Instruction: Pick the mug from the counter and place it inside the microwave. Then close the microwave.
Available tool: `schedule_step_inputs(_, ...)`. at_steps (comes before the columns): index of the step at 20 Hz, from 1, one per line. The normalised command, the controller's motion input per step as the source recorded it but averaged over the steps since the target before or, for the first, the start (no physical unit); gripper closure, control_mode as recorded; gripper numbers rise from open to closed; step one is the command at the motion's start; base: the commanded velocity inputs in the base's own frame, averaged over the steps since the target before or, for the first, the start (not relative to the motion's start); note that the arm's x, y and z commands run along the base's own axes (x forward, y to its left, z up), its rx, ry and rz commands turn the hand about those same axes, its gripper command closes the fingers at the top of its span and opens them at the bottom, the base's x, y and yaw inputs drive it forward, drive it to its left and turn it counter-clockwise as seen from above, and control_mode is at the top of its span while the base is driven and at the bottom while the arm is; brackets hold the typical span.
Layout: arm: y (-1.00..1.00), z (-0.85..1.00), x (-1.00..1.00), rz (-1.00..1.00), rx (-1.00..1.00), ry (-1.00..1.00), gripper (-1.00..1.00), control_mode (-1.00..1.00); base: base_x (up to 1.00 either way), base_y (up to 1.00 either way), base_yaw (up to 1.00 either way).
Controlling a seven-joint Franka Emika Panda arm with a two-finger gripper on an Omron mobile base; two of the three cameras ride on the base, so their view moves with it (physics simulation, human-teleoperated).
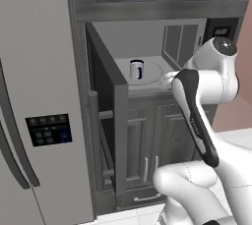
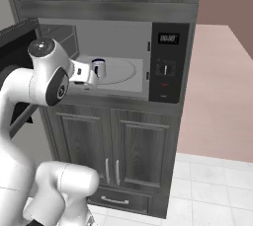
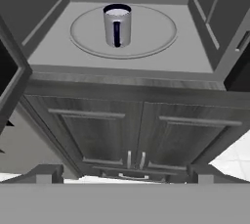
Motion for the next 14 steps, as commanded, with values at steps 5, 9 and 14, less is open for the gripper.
schedule_step_inputs(5,0.00,0.00,-0.54,0.00,0.00,-0.15,-1.00,-1.00,0.00,0.00,0.00)
schedule_step_inputs(9,0.00,0.00,-0.46,0.00,0.00,-0.21,-1.00,-1.00,0.00,0.00,0.00)
schedule_step_inputs(14,0.00,0.00,-0.41,0.00,0.00,-0.30,-1.00,-1.00,0.00,0.00,0.00)
